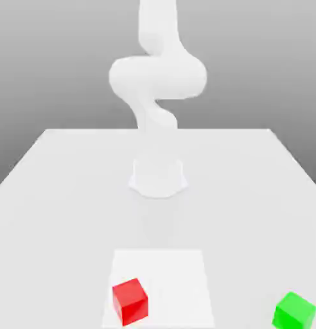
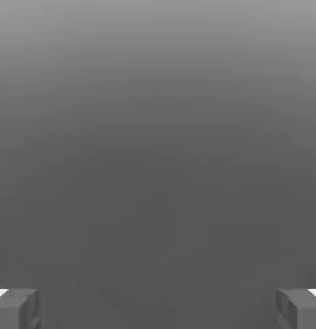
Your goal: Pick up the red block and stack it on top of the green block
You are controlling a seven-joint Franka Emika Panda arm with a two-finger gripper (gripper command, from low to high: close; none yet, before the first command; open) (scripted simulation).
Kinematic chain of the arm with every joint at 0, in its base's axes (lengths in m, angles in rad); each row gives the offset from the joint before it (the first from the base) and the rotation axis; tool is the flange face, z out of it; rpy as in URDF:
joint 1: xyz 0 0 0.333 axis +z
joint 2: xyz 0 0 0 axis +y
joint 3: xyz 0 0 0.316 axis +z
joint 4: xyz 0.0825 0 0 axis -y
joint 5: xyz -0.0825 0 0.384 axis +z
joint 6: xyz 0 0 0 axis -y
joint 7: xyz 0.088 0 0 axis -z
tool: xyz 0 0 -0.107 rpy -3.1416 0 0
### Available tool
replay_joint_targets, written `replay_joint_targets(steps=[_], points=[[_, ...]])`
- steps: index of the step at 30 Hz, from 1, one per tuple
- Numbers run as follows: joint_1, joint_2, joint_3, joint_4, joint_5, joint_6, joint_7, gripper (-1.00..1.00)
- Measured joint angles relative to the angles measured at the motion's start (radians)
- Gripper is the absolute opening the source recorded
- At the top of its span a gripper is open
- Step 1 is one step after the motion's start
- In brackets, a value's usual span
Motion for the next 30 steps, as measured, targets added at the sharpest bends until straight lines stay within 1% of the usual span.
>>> replay_joint_targets(steps=[6,12,16,19,22,25,29,30], points=[[-0.122,0.225,0.093,-0.044,-0.065,0.084,0.262,0.0],[-0.208,0.446,0.148,-0.086,-0.133,0.163,0.521,0.0],[-0.236,0.591,0.154,-0.115,-0.163,0.218,0.683,0.0],[-0.253,0.695,0.15,-0.137,-0.163,0.261,0.788,0.0],[-0.257,0.795,0.147,-0.161,-0.135,0.306,0.873,0.0],[-0.256,0.89,0.146,-0.18,-0.083,0.358,0.93,0.0],[-0.226,1.032,0.106,-0.165,-0.118,0.469,0.981,0.0],[-0.216,1.067,0.093,-0.16,-0.133,0.497,0.992,-1.0]])
